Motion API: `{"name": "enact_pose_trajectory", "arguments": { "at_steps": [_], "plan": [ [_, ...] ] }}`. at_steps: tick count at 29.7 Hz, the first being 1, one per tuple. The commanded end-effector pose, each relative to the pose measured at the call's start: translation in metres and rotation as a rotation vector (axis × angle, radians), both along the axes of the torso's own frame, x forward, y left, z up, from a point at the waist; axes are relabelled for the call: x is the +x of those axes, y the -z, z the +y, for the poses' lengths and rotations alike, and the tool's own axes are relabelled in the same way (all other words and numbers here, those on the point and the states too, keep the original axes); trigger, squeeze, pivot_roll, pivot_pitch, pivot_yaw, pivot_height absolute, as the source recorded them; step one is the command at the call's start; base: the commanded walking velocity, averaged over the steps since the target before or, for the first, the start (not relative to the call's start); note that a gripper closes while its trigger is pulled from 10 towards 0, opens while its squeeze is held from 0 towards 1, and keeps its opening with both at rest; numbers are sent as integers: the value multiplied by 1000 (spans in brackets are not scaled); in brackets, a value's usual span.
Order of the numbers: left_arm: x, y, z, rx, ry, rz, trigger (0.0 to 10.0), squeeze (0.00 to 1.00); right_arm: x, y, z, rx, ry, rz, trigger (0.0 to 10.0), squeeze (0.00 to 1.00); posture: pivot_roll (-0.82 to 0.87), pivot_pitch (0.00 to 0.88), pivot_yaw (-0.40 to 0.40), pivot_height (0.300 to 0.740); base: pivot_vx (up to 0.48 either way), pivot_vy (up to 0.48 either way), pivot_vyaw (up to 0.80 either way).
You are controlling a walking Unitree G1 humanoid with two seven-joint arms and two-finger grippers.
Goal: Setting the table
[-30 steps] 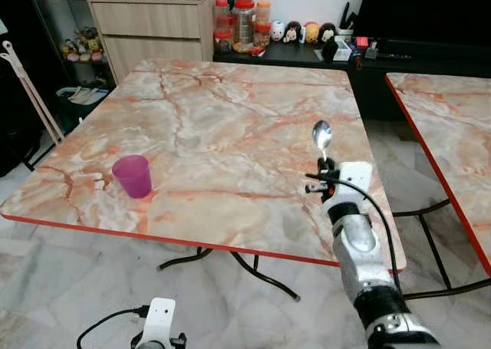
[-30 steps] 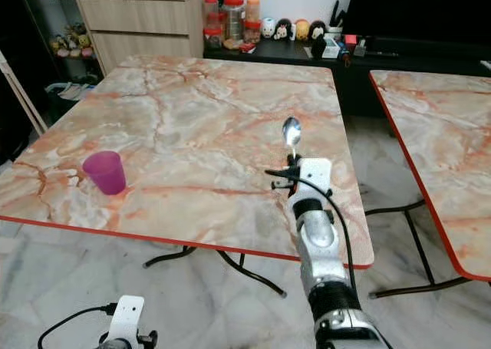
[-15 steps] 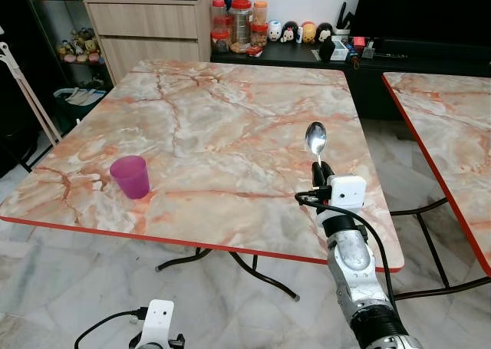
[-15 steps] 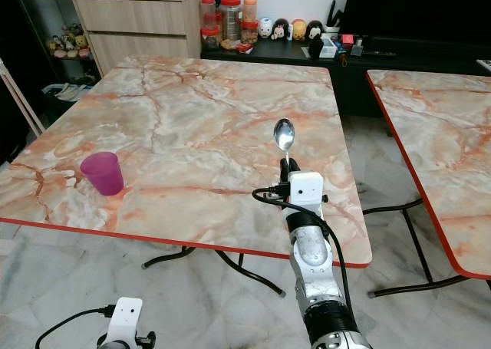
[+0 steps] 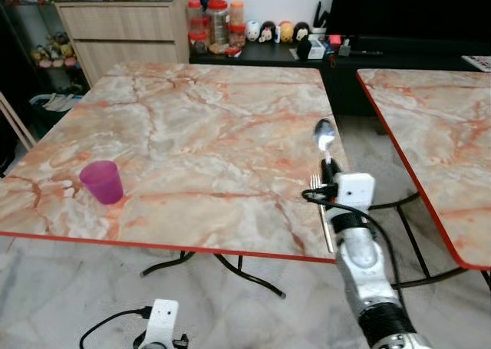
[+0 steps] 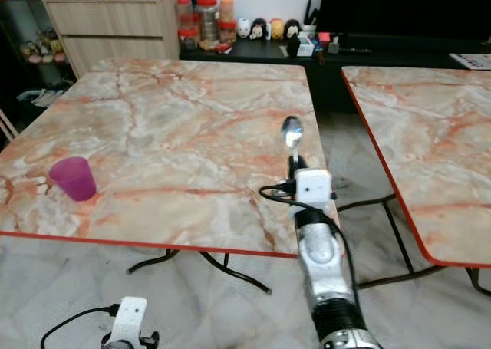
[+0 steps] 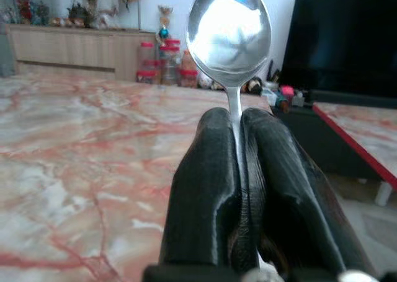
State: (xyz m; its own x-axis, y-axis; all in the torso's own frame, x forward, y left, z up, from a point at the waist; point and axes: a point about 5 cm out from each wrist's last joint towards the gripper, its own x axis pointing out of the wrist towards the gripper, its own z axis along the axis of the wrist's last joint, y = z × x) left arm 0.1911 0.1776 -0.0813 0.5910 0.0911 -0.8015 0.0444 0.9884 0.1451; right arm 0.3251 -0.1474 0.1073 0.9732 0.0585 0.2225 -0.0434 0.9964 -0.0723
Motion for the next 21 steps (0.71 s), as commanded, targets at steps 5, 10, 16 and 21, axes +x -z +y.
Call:
{"name": "enact_pose_trajectory", "arguments": {
  "at_steps": [5,10,16,21],
  "plan": [
    [-1,0,2,10,-3,3,10000,0,7,-20,2,0,-2,-69,10000,0,-44,0,-27,740,0,-317,0],
    [-1,0,2,9,-6,3,10000,0,8,-24,-2,1,13,-80,10000,0,-45,0,-25,740,0,-318,0],
    [0,0,2,7,-9,4,10000,0,9,-25,-3,-2,17,-76,10000,0,-46,0,-24,740,0,-316,0],
    [0,0,1,4,-9,4,10000,0,8,-26,-6,5,28,-80,10000,0,-51,0,-22,740,0,-318,0]
  ]
}}
